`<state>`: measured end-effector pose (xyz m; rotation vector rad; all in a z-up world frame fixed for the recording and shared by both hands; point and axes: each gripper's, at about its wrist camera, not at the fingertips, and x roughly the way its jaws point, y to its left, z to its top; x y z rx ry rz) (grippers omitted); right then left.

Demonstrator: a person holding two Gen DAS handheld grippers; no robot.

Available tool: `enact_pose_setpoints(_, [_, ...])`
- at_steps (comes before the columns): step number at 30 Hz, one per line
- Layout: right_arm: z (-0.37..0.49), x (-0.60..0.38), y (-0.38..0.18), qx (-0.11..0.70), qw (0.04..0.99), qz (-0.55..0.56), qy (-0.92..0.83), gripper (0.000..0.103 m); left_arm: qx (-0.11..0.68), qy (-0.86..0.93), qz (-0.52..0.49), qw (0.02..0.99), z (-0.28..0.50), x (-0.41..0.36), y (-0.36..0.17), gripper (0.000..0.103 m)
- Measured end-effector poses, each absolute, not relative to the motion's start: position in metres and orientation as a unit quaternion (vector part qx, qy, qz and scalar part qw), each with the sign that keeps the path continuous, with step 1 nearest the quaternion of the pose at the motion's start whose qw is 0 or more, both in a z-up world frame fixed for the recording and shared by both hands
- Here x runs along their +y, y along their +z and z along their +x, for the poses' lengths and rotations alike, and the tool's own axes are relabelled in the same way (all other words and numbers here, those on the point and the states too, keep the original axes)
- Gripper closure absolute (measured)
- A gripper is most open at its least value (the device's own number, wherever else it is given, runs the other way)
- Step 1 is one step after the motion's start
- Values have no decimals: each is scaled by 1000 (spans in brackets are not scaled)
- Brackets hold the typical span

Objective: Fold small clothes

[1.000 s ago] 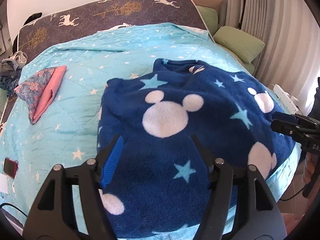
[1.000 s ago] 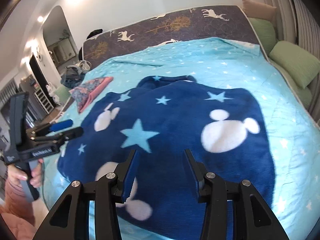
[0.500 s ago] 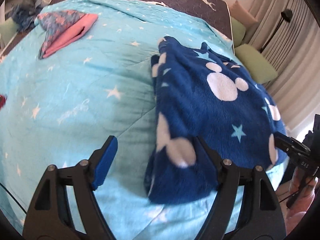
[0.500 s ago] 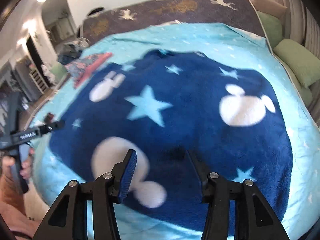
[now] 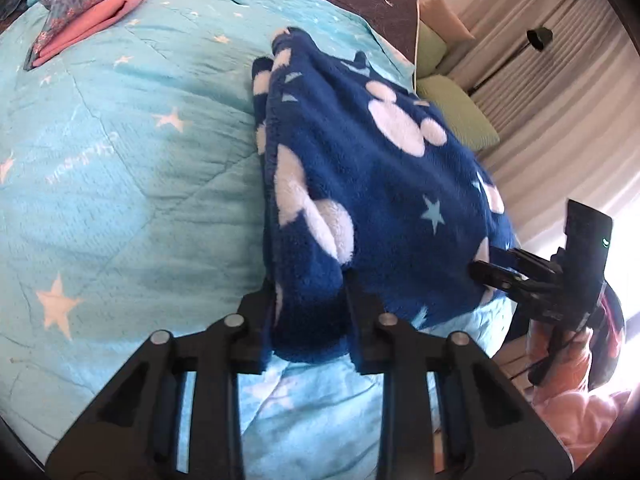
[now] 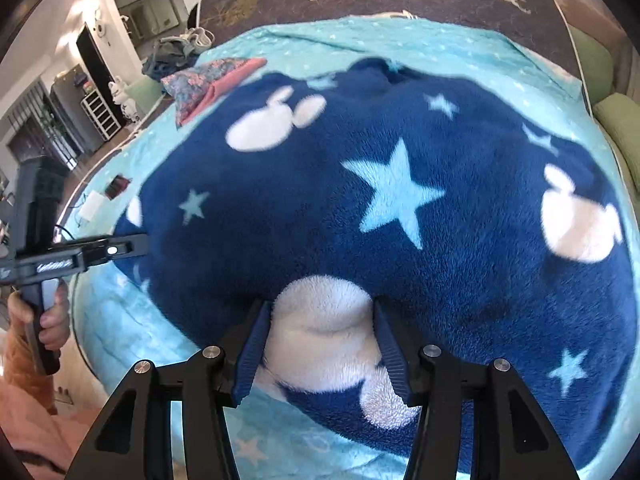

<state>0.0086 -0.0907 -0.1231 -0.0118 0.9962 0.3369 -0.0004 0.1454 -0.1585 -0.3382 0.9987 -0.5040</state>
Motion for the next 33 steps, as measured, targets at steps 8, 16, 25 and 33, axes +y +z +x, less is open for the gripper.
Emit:
enact_pose_setpoints(8, [47,-118,-51,389,910,37,140,95,457,-239,-120,848,-7,137,-142,75])
enact_pose_setpoints(16, [161,-111,-144,499,855,83,115,100,468,-225,-153,841,0,148,-155,69])
enact_pose_setpoints(25, [111,-141,-100,451,865,163,147,94,477,-225,-193,827,30,152,-161,30])
enact_pose_setpoints(33, [86,-102,-142,475,863,69,156,96,444,-258,-166,842,27,134,-140,73])
